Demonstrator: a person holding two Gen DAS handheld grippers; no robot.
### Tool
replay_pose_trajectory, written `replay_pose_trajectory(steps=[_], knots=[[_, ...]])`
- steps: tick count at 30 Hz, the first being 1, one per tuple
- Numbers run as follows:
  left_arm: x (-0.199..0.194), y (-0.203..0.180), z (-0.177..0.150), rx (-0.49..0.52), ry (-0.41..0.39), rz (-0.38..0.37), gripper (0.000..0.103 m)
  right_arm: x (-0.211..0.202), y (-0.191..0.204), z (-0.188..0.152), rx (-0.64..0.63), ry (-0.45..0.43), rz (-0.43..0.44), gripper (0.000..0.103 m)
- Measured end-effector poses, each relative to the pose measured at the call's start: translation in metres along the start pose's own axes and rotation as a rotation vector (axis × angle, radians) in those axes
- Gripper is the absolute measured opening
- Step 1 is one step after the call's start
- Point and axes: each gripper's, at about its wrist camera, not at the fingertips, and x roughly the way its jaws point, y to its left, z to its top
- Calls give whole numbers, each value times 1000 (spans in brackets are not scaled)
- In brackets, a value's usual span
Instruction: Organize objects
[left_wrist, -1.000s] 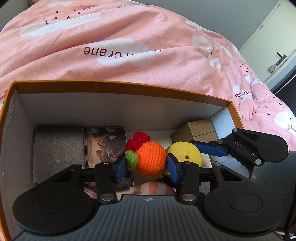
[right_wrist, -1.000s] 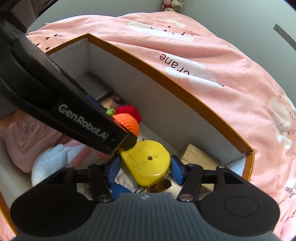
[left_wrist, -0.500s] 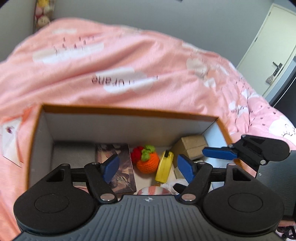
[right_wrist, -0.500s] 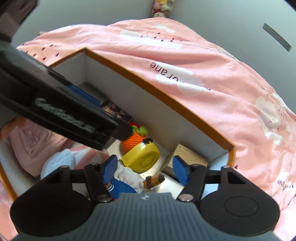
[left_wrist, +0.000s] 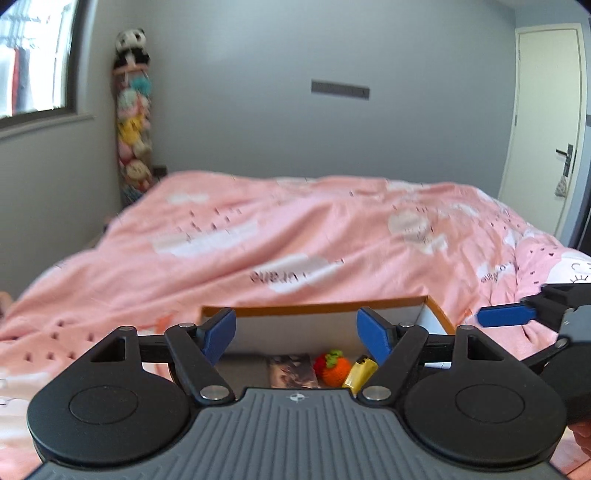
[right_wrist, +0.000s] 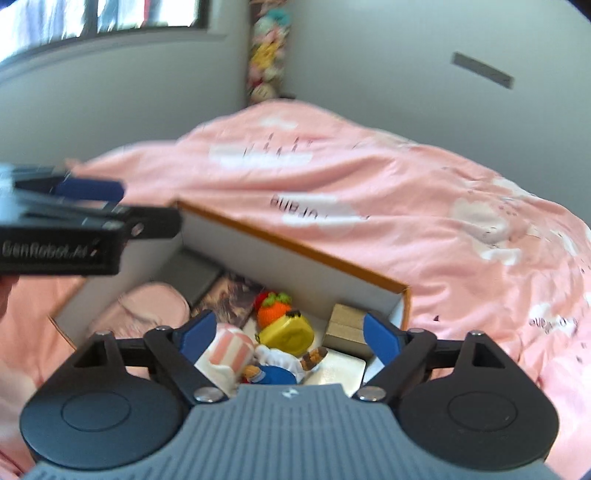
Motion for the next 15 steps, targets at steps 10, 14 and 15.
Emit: replay_pose_trajectory(steps=[10,14,15], knots=[[-62,-5,-17,75,-129,76,94,-83,14,-19,224,-209,-70,98],[-65,0,-30,43,-92,66,97,-98,22,-35,303,-258,-112,102],[-65,1,-35,43,-83,70,97,-99,25,-40,319,-265,-125,102]])
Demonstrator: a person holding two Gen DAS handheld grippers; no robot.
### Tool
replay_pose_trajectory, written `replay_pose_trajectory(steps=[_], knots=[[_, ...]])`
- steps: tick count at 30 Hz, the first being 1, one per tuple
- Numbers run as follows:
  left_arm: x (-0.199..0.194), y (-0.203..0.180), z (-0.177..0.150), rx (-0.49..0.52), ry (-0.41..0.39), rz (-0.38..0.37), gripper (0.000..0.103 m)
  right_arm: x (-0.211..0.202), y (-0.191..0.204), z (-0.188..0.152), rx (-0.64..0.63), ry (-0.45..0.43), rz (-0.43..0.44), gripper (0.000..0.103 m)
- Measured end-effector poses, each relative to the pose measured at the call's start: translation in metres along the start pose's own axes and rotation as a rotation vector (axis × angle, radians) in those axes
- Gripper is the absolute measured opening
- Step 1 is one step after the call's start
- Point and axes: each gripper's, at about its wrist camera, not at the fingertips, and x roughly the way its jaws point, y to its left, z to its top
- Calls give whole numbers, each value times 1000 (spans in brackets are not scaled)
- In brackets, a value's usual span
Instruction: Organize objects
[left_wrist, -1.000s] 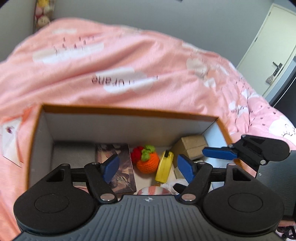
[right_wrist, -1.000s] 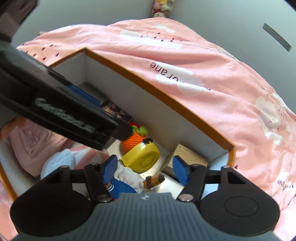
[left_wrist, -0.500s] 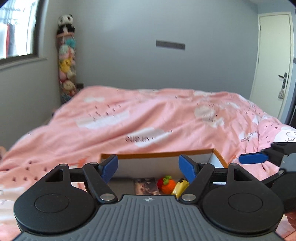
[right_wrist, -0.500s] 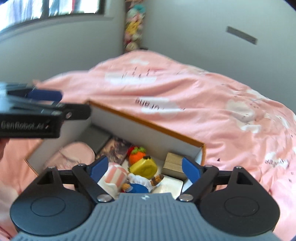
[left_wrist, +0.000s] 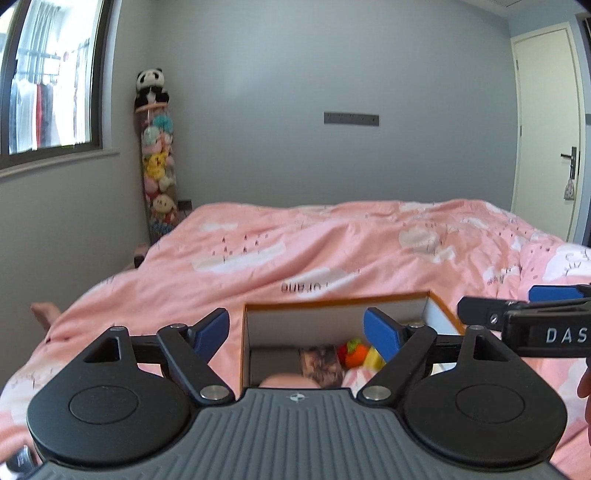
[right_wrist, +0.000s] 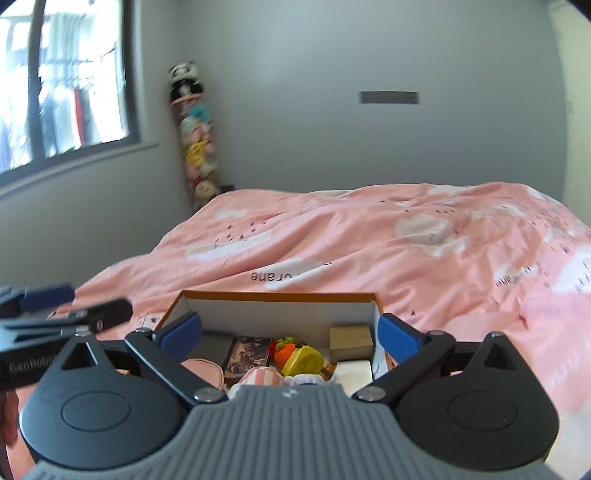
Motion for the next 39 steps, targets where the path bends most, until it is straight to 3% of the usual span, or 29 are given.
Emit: replay_pose_trajectory(steps=[3,11,24,39], knots=[[1,-1,-11,4,35,24,97,-3,2,-15,9,15,-30,102],[5,8,-44,-59,178,-1,97,2,17,-42,-71,74,-55,102],[20,15,-63,-126,290,19,97,4,13,-61,-60,128,-67,102],[21,11,-64,-105,293,26,97,10,6,-68,-34,170,-61,102]])
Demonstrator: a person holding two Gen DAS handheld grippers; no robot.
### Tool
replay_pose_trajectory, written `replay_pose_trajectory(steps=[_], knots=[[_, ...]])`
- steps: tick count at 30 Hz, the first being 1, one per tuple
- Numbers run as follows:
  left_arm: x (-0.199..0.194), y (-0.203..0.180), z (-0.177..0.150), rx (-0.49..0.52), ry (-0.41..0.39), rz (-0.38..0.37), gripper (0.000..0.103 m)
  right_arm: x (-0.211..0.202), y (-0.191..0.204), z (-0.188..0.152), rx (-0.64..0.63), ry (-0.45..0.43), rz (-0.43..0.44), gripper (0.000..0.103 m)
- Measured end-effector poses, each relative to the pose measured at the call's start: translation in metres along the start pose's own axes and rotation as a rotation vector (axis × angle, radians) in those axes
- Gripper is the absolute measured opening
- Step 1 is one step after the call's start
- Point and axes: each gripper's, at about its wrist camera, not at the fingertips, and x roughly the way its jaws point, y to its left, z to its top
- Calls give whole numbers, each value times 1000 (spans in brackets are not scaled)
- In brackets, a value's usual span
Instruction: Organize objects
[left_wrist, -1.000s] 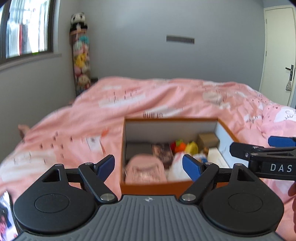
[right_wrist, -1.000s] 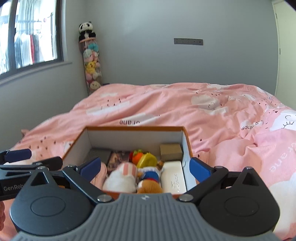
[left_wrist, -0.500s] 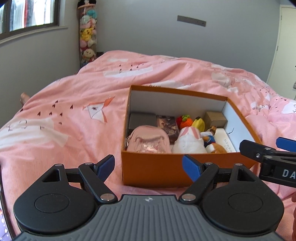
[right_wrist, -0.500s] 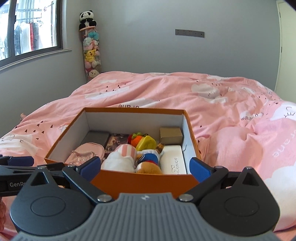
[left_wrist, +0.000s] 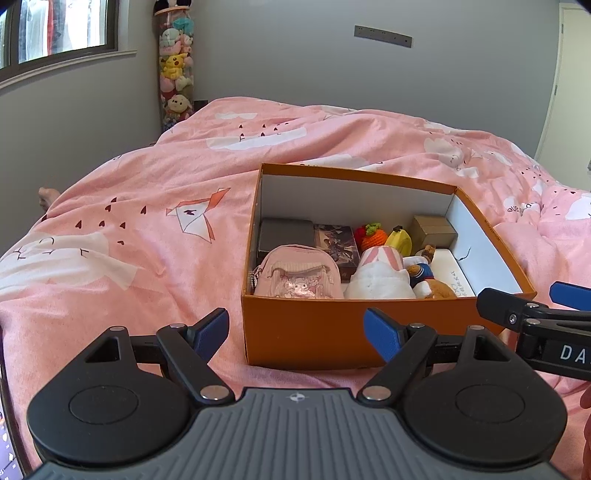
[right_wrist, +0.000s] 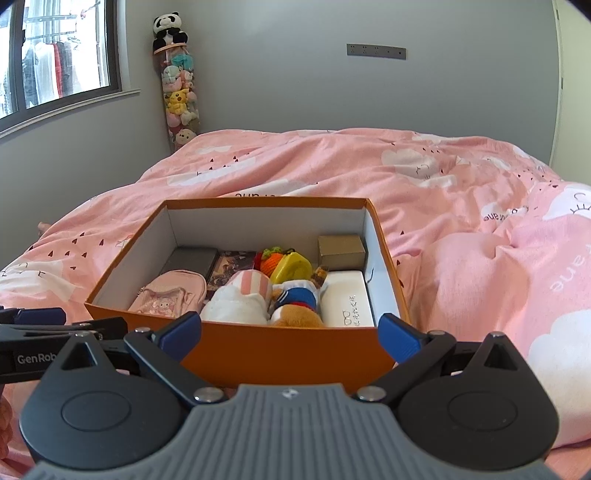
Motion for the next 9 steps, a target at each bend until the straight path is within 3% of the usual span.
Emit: replay_pose_trajectory(steps=[9], knots=[[-3,-1,1,2,-17,-3,97,3,-1,0,4,12,6,102]])
